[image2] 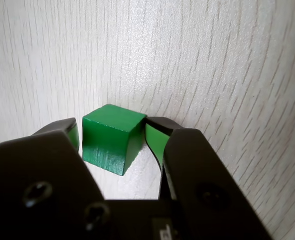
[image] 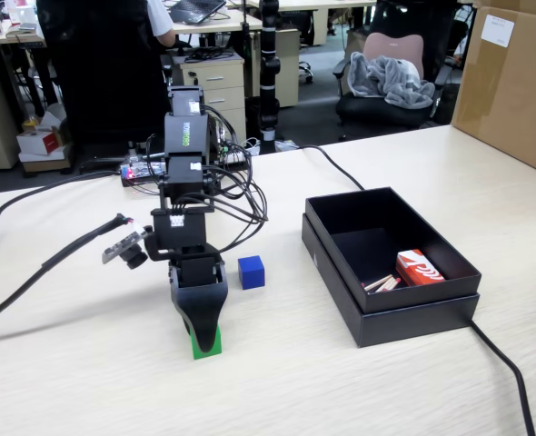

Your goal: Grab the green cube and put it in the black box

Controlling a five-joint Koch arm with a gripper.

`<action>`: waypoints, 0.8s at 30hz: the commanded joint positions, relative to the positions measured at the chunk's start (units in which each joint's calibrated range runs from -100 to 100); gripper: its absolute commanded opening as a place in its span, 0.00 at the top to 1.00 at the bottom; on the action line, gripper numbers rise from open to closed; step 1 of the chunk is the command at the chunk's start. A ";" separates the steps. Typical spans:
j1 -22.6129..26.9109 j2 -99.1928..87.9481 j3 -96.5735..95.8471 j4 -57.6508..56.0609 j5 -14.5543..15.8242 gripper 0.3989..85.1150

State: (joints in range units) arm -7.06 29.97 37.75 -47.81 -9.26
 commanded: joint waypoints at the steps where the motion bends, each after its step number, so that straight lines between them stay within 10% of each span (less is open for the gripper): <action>1: 0.20 -0.88 3.69 0.51 -0.78 0.67; 12: 0.00 -0.42 2.87 2.33 -0.98 0.99; 24: 2.05 -38.29 -16.35 3.36 0.98 1.00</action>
State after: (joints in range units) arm -6.28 9.51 21.50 -45.03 -9.16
